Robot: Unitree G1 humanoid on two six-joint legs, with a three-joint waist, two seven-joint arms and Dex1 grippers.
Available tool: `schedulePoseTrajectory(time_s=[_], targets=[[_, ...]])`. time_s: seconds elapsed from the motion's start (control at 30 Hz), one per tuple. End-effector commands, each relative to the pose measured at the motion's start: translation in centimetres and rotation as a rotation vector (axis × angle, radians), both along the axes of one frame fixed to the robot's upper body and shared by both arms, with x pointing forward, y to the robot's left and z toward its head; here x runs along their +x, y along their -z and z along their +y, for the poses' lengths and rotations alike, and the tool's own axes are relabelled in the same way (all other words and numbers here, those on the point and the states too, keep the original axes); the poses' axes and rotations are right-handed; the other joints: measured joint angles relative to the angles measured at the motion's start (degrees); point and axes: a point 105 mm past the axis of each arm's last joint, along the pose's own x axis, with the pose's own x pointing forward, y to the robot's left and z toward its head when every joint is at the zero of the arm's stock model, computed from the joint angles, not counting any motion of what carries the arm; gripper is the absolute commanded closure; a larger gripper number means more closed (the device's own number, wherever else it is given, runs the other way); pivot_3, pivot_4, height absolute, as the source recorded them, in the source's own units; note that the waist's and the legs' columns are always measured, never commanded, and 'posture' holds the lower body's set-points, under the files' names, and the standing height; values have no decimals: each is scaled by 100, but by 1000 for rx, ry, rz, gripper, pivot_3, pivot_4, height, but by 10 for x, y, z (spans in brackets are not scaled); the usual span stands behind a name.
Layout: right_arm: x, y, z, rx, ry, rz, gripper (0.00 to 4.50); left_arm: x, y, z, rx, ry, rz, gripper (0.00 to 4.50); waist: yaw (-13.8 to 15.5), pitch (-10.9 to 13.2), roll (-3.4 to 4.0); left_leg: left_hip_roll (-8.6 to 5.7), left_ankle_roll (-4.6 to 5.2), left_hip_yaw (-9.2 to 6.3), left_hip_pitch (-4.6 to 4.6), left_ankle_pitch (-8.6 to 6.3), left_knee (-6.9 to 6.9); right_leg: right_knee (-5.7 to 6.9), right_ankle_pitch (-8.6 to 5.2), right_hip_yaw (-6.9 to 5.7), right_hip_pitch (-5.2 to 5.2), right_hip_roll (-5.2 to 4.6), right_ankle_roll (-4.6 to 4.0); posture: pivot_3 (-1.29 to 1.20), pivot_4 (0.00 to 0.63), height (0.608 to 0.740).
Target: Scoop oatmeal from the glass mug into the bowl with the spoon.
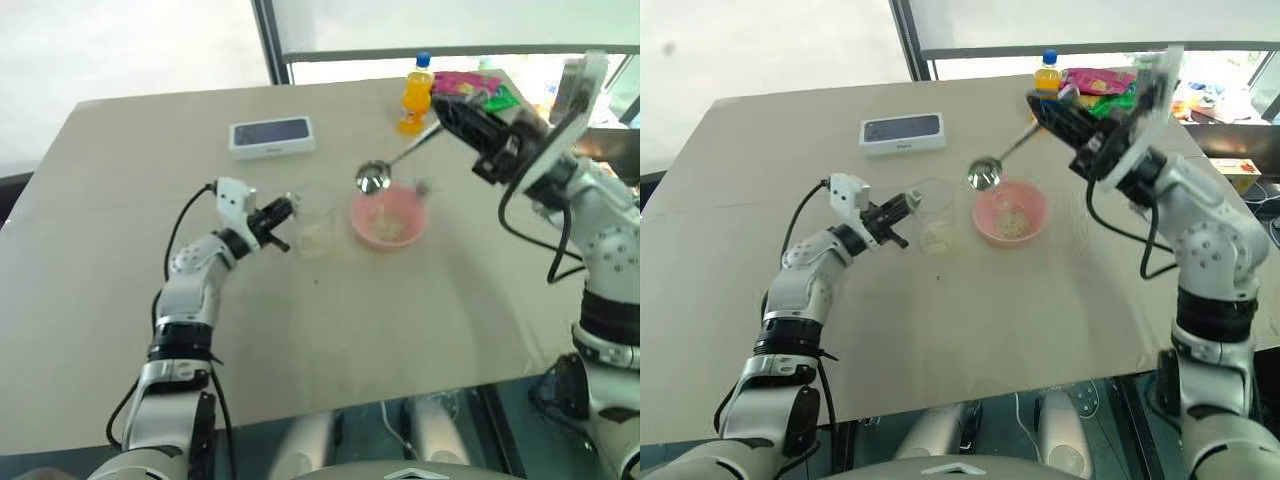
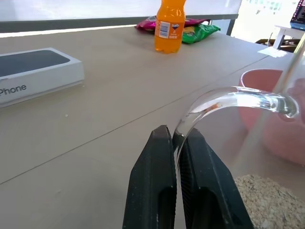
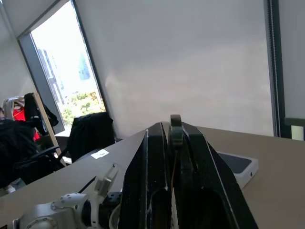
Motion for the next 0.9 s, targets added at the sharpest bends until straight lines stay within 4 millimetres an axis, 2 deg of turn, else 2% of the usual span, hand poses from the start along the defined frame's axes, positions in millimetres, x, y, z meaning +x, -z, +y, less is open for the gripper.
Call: schedulePoseTrajectory(time_s=[0.03,0.13,0.3,0.4,0.53,0.73,0.9], targets=[[-5,-7,12,-12,-48,-27,4500,0,-20,-7,12,18,-82,4470,-1,0,0,0,0,0,-10,0,3,1,0,0,-9,-1,0,0,150,740],[-3,-5,28,-56,-73,-23,4500,2,-19,-10,22,34,-74,4470,-17,0,1,-2,-1,1,-42,1,30,11,1,1,-32,-1,-1,0,150,740],[7,14,47,-181,-71,-27,4500,2,-26,-18,31,58,-114,4470,-15,0,2,-6,0,2,-45,0,51,23,1,1,-30,-1,0,0,150,740],[9,18,54,-225,-78,-36,4500,1,-32,-23,53,73,-141,4470,-13,1,2,-7,0,1,-45,0,57,29,1,0,-30,-1,0,0,150,740],[18,37,64,-390,-41,-62,4500,1,-37,-30,61,88,-165,4470,-16,1,2,-7,0,1,-46,0,58,30,1,0,-31,-1,0,0,150,740],[24,58,75,-498,-44,-61,4500,0,-40,-35,83,97,-192,4470,-17,1,1,-8,0,2,-46,0,59,29,1,1,-31,-1,0,0,150,740],[31,73,81,-589,7,-124,4500,-2,-40,-40,101,114,-203,4470,-27,1,1,-8,-1,1,-46,0,59,30,1,0,-32,0,0,0,150,740]])
